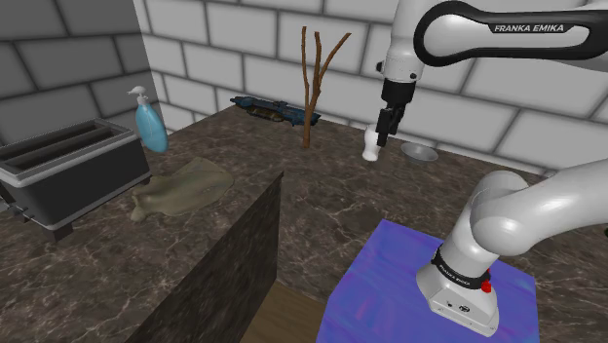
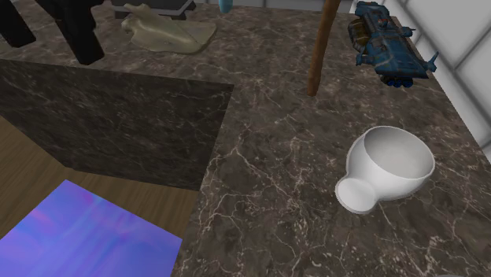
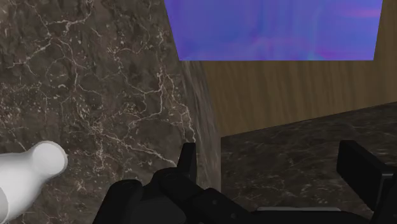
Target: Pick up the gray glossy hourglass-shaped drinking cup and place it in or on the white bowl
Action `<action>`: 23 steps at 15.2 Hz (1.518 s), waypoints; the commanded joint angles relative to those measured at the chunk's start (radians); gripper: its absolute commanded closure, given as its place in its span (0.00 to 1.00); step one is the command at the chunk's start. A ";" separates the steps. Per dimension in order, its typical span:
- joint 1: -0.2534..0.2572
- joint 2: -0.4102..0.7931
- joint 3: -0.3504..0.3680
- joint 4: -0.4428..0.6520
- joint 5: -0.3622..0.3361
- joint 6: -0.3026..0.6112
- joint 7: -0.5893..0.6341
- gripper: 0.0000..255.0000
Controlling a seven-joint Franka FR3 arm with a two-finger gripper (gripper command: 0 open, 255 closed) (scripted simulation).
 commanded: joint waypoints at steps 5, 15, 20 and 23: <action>-0.031 0.061 -0.086 -0.005 -0.052 0.082 -0.091 0.00; -0.075 0.306 -0.300 0.077 -0.110 0.289 -0.323 0.00; -0.079 0.469 -0.402 0.166 -0.074 0.378 -0.456 0.00; -0.079 0.580 -0.458 0.235 -0.024 0.420 -0.547 0.00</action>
